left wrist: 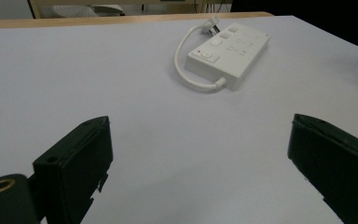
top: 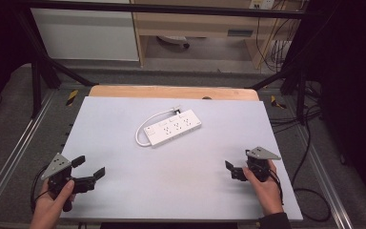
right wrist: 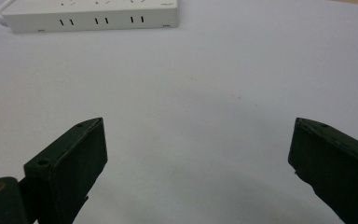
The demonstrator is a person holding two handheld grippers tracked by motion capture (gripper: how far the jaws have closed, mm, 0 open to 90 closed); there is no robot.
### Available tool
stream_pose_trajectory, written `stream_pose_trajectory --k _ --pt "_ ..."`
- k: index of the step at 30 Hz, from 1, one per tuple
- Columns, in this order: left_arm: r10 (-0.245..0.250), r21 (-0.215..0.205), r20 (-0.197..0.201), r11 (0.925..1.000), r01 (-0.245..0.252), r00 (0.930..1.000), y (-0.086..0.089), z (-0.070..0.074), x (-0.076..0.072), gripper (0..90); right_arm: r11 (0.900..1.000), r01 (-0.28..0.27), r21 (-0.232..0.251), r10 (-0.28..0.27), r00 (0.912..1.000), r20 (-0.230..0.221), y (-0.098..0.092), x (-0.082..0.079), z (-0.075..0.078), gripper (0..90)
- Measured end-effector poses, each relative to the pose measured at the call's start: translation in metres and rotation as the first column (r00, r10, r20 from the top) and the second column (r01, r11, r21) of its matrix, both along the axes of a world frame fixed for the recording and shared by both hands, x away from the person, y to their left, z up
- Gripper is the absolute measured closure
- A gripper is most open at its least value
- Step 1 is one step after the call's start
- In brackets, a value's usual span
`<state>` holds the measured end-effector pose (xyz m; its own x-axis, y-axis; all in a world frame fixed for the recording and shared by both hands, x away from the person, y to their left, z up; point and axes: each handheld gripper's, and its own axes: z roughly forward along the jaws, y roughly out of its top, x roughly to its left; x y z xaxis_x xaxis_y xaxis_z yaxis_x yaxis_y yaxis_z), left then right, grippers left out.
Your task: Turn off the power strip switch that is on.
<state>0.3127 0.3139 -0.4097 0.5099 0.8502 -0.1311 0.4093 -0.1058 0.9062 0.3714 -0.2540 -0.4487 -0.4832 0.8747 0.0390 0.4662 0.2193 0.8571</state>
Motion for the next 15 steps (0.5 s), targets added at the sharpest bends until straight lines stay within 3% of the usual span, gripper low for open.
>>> stream_pose_trajectory --k 15 --pt "0.004 -0.021 0.021 0.9998 -0.004 0.9998 0.0026 0.0029 -0.0012 6.4 1.000 -0.013 -0.004 0.013 0.9996 0.024 0.0013 0.0000 0.0010 3.6"
